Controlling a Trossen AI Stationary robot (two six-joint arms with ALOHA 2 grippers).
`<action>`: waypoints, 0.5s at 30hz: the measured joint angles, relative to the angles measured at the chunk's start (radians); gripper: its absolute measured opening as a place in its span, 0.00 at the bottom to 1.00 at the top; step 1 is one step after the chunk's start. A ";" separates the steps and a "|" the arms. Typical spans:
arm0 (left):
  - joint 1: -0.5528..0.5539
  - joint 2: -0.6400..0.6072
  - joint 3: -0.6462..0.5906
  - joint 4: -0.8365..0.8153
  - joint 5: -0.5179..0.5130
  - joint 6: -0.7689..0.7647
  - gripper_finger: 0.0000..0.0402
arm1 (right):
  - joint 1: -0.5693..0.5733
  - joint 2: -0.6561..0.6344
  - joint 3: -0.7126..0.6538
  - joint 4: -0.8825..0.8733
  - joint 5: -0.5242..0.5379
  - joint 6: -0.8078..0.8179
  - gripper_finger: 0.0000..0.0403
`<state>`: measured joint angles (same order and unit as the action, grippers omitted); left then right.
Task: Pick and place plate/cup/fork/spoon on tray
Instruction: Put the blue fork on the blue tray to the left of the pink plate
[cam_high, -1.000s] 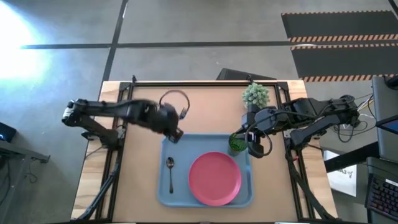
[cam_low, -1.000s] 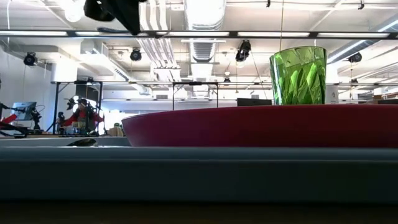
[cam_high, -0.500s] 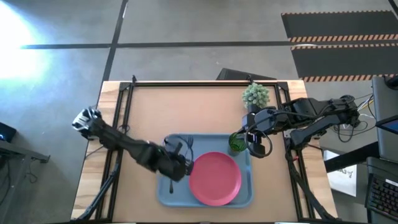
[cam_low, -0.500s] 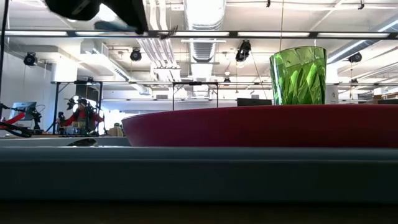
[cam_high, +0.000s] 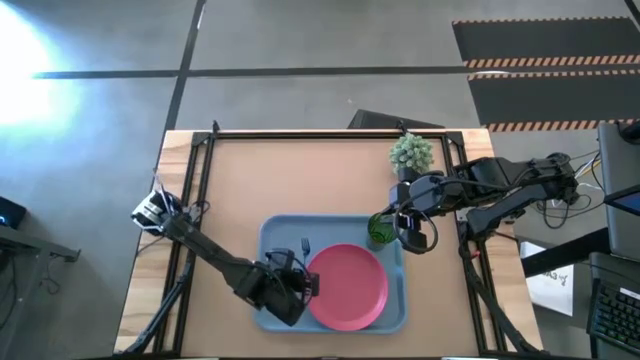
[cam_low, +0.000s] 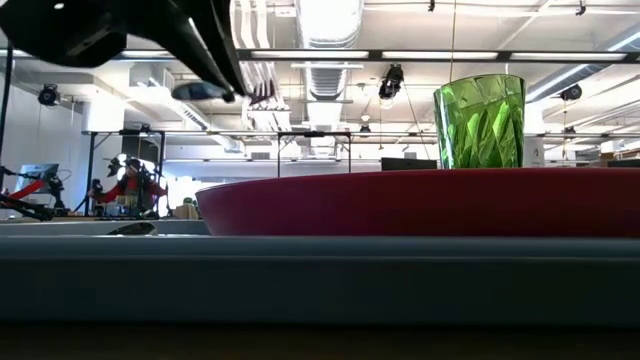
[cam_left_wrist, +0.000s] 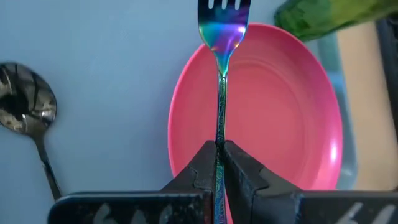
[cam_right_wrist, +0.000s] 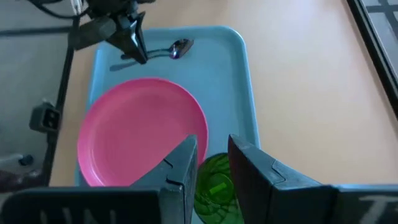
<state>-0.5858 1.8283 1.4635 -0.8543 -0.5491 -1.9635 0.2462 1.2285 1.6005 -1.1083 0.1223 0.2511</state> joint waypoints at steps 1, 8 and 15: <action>0.000 0.009 0.000 0.000 0.000 -0.020 0.00 | 0.000 0.000 0.000 -0.006 0.000 -0.019 0.20; 0.000 0.016 0.003 -0.106 0.019 -0.157 0.00 | 0.000 0.000 0.000 -0.057 0.000 -0.092 0.20; -0.001 0.011 0.026 -0.174 0.160 -0.226 0.00 | 0.000 0.000 0.000 -0.098 0.000 -0.141 0.20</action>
<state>-0.5869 1.8389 1.4895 -1.0284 -0.3893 -2.1899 0.2460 1.2285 1.6005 -1.2062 0.1226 0.1105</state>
